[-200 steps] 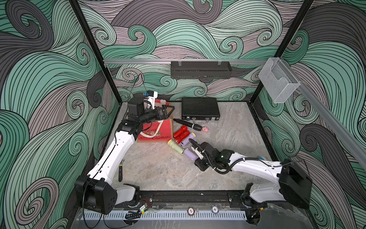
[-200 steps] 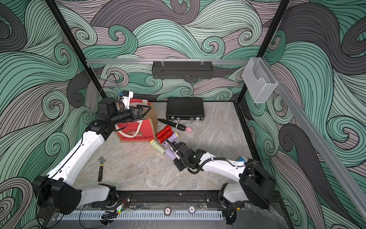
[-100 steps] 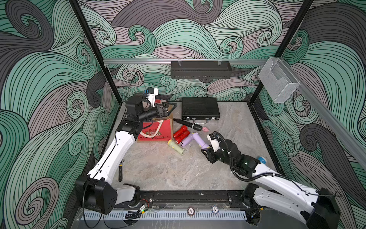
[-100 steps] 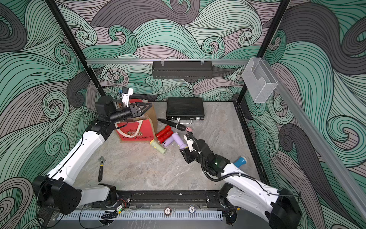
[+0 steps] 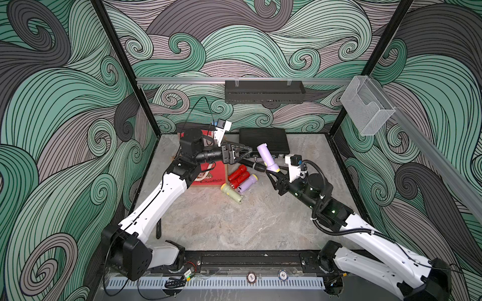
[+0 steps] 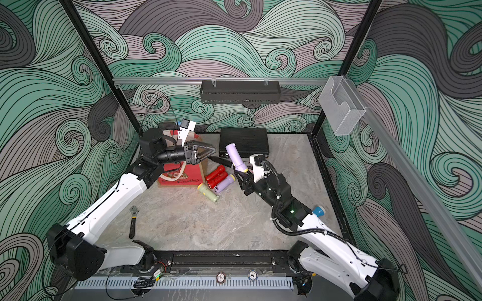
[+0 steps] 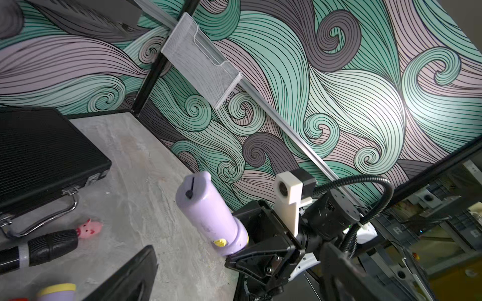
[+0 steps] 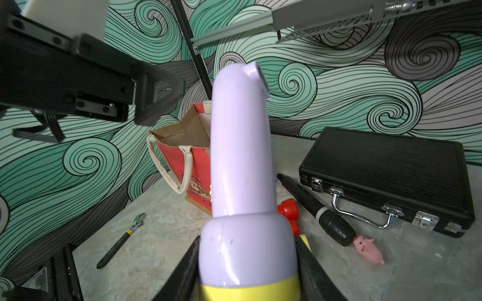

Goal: Put the flashlights into the tote bags
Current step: Pick up the flashlight from the center of the board.

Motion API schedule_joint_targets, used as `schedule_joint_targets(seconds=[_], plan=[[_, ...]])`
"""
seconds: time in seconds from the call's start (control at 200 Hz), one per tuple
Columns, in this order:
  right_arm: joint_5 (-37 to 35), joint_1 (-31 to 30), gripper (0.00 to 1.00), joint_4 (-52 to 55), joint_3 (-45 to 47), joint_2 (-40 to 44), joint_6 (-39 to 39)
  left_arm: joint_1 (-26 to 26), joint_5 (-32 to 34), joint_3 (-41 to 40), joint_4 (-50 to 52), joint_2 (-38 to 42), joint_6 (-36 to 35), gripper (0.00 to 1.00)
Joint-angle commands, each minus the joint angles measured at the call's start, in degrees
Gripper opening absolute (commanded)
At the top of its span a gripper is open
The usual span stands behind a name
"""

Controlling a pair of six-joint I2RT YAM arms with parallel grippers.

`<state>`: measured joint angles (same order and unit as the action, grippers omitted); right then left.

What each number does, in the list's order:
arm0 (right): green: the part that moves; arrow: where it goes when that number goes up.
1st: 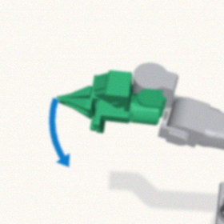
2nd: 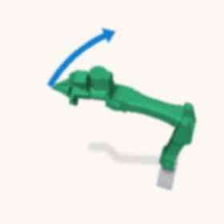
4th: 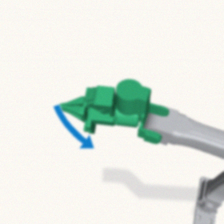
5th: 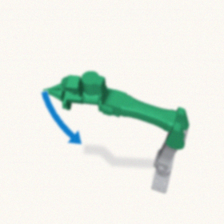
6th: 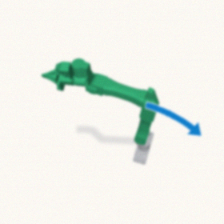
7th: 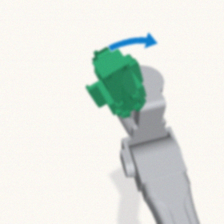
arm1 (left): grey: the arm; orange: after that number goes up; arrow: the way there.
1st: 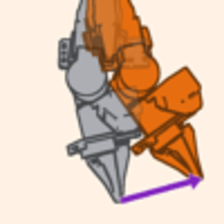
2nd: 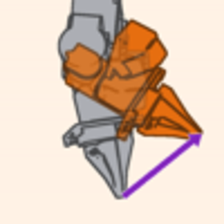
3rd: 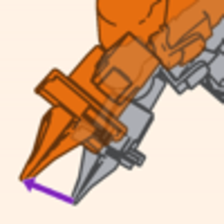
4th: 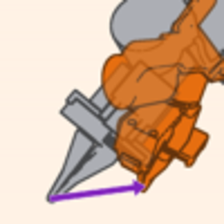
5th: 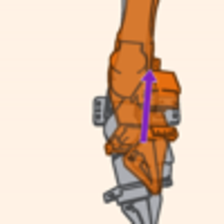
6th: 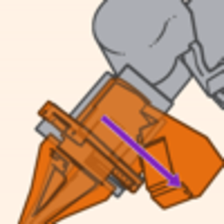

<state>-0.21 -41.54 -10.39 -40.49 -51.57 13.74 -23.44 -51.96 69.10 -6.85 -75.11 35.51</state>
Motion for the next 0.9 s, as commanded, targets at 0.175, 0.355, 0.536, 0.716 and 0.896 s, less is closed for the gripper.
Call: schedule_joint_targets(seconds=[0.175, 0.355, 0.536, 0.716, 0.896], plan=[[3.6, 0.2, 0.0, -10.1, -1.8, -1.5, 1.4, -4.1, -1.8, 3.0, -5.8, -5.0, 1.9, 0.99], [4.0, 0.2, 0.0, -12.4, -0.9, -1.4, 2.7, -5.9, -0.6, 3.9, -9.5, -8.2, 3.6, 0.99], [4.3, 0.2, 0.0, -12.3, -0.6, -1.7, 2.8, -6.9, -0.3, 4.5, -14.0, -10.2, 6.5, 0.9], [4.4, 0.2, 0.0, -12.5, -0.2, -2.0, 3.1, -8.2, -0.5, 5.5, -15.2, -11.3, 7.1, 0.78], [4.5, 0.3, 0.0, -12.2, -0.2, -2.2, 3.0, -8.9, -0.8, 6.1, -15.3, -11.7, 6.9, 0.62]])
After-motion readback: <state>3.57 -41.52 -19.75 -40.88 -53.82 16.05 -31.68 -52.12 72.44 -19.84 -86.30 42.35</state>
